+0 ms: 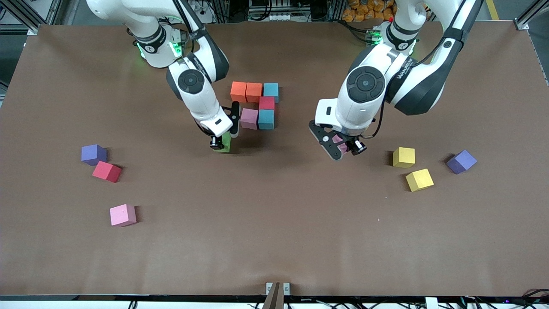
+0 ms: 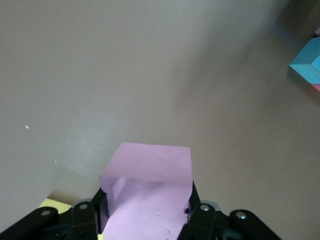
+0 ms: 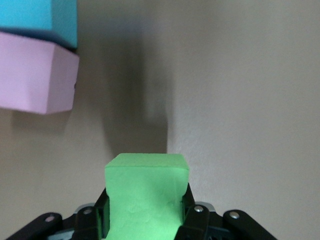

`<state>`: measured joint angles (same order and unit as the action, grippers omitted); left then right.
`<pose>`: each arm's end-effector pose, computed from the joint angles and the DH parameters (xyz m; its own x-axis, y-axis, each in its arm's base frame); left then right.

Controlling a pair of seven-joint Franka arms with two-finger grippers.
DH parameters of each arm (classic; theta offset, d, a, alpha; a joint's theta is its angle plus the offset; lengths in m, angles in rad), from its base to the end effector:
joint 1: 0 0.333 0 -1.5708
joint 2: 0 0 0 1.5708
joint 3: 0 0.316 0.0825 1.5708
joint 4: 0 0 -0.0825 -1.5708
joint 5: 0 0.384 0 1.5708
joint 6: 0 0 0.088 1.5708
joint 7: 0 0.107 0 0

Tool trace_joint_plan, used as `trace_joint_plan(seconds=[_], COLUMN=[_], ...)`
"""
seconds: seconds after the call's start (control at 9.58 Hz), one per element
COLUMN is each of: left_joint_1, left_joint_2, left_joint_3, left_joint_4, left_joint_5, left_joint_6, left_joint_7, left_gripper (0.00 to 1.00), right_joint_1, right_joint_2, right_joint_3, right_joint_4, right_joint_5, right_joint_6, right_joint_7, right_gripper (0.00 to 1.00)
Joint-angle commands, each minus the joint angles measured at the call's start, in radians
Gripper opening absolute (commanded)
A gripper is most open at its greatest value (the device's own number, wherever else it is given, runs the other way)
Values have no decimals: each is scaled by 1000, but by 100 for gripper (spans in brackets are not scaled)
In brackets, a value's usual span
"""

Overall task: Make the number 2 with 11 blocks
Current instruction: 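Lower the green cube below the pink cube with the right gripper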

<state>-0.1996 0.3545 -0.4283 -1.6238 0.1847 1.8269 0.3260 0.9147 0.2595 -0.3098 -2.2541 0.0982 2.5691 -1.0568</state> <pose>0.5437 -0.3411 0.4225 0.5388 -0.8338 -0.1199 -0.8391 -0.5439 0.0118 0.4518 0.3099 0.2598 -0.0232 0.9996 0.0180 0.9972 0.0219 0.0715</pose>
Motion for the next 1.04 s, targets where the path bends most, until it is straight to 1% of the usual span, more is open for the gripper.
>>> trace_joint_plan(seconds=[0.0,0.21,0.52,0.73,0.94], left_joint_1=[9,9,11,9,9], left_joint_2=[-20,-19,-16,-14,-12], left_joint_3=[-9,-9,-9,-9,-9], left_joint_4=[-5,-5,-5,-7,-7], left_joint_5=[-19,-19,-17,-17,-17], left_joint_6=[-34,-37,-51,-51,-57], left_joint_7=[-2,-2,-2,-4,-4], left_gripper=[0,0,0,0,0], right_joint_1=[42,96,160,179,208], right_joint_2=[-58,-68,-77,-80,-82], right_joint_3=[-58,-96,-101,-101,-101], right_joint_4=[-79,-131,-192,-217,-249], right_joint_5=[8,12,99,138,194], right_joint_6=[29,86,135,152,183], right_joint_7=[-71,-69,-69,-69,-68], right_gripper=[23,23,22,22,22])
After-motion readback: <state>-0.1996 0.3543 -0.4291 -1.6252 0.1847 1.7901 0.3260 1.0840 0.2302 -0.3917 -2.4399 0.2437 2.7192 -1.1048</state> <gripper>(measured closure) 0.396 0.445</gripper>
